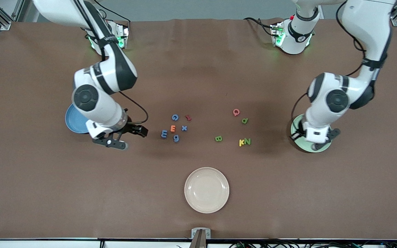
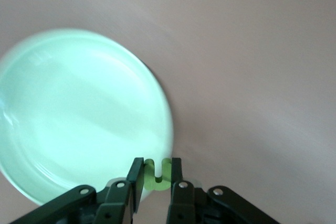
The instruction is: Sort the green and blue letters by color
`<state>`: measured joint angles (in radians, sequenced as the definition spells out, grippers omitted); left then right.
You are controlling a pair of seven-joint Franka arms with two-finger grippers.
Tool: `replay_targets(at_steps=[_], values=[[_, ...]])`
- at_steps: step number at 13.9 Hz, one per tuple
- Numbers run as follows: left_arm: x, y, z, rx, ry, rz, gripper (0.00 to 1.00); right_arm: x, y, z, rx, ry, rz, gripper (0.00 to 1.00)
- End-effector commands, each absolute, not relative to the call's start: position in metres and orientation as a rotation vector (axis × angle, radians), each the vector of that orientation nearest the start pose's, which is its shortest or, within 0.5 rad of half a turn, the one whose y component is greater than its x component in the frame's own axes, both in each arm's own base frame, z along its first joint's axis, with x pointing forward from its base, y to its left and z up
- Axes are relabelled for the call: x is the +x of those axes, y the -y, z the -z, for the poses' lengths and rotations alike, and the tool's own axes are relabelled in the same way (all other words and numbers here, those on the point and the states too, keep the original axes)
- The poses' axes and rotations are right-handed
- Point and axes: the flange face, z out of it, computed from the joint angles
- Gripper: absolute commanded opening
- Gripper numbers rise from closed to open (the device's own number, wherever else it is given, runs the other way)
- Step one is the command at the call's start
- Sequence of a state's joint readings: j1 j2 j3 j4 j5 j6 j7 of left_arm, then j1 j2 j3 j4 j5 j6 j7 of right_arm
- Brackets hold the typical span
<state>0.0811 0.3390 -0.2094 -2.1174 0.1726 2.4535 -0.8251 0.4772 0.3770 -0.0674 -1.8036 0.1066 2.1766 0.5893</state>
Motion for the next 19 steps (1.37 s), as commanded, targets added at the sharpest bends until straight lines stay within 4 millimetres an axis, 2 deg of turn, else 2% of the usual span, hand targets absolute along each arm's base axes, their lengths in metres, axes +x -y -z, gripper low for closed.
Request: replay_targets(at_steps=[1,2,3,4,5,7,10,12,13,15,17,19], values=[[0.572,0.041,-0.239,-2.992,0.792,-0.004,0.00,0.580,-0.282,-0.308,-3.068,-0.375,-0.042,0.84],[0.572,0.040,-0.236,-2.995,0.783,-0.007,0.05,0.579,-0.288,-0.299,-3.070,-0.372,-0.039,0.72],[0.572,0.040,-0.230,-2.995,0.785,-0.022,0.27,0.578,-0.292,-0.291,-3.070,-0.379,-0.030,0.65],[0.572,0.039,-0.230,-2.994,0.787,-0.022,0.69,0.578,-0.296,-0.284,-3.068,-0.382,-0.019,0.60],[0.572,0.041,-0.234,-2.991,0.792,-0.018,1.00,0.577,-0.301,-0.274,-3.066,-0.374,-0.005,0.60],[0.573,0.055,-0.243,-2.991,0.811,-0.001,1.00,0.576,-0.310,-0.257,-3.061,-0.386,0.021,0.59],[0.577,0.111,-0.254,-2.995,0.899,0.035,1.00,0.565,-0.330,-0.232,-3.071,-0.376,0.023,0.59],[0.577,0.153,-0.253,-2.975,0.996,0.041,1.00,0.553,-0.341,-0.218,-3.088,-0.342,0.010,0.59],[0.576,0.181,-0.248,-2.954,1.084,0.038,1.00,0.552,-0.340,-0.211,-3.086,-0.345,0.024,0.59],[0.578,0.219,-0.242,-2.888,1.292,0.031,0.99,0.547,-0.337,-0.201,-3.079,-0.342,0.054,0.57],[0.581,0.250,-0.229,-2.752,1.579,0.017,0.97,0.545,-0.336,-0.194,-3.085,-0.337,0.051,0.56],[0.583,0.267,-0.217,-2.652,1.743,0.000,0.97,0.543,-0.336,-0.192,-3.091,-0.332,0.049,0.50]])
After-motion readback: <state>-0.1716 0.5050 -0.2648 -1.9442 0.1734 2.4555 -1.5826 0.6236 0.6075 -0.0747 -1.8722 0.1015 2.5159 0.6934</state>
